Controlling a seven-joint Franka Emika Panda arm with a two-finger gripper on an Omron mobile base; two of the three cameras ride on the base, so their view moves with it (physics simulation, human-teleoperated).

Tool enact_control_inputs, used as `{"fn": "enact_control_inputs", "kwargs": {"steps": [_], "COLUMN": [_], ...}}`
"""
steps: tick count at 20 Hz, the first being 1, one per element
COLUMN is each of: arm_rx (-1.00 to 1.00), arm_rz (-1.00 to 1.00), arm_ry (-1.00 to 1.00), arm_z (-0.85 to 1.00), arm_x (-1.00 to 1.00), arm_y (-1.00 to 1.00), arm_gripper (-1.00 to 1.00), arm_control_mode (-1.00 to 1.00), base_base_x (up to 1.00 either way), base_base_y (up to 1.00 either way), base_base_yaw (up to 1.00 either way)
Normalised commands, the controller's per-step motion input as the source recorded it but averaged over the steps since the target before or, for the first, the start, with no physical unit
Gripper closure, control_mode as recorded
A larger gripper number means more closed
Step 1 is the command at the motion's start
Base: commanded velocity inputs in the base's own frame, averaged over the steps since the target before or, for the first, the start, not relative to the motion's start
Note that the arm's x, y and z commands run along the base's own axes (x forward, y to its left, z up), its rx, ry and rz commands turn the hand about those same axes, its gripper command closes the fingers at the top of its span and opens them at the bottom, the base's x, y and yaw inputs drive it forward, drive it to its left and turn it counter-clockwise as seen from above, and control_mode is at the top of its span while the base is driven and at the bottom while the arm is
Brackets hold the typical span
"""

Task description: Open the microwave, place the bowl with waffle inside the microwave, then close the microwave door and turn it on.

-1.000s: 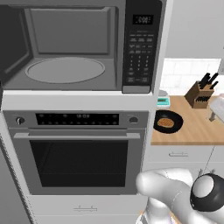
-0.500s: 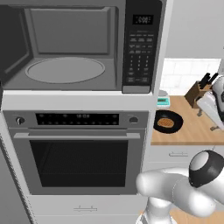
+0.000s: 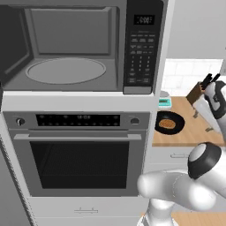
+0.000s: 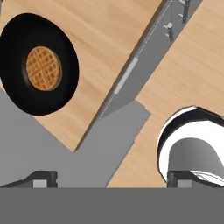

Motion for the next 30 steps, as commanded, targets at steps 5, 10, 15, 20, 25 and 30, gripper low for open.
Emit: {"fn": "enact_control_inputs", "kwargs": {"steps": [5,10,15,20,25,30], "arm_rx": [-0.01,-0.02,-0.02,-0.03,-0.03,-0.04], "arm_rz": [0.05,0.08,0.12,0.11,0.10,0.08], "arm_ry": [-0.18,-0.12,-0.01,0.02,0.01,0.02], "arm_z": [-0.42,-0.36,-0.21,-0.12,-0.17,-0.25], "arm_x": [0.30,0.46,0.55,0.46,0.37,0.39], "arm_y": [-0.09,-0.07,-0.11,-0.25,-0.27,-0.26], "arm_gripper": [-1.00,-1.00,-1.00,-1.00,-1.00,-1.00], "arm_control_mode": [-1.00,-1.00,-1.00,-1.00,-1.00,-1.00], "base_base_x": [0.00,0.00,0.00,0.00,0.00,0.00], "base_base_y": [0.00,0.00,0.00,0.00,0.00,0.00], "base_base_yaw": [0.00,0.00,0.00,0.00,0.00,0.00]}}
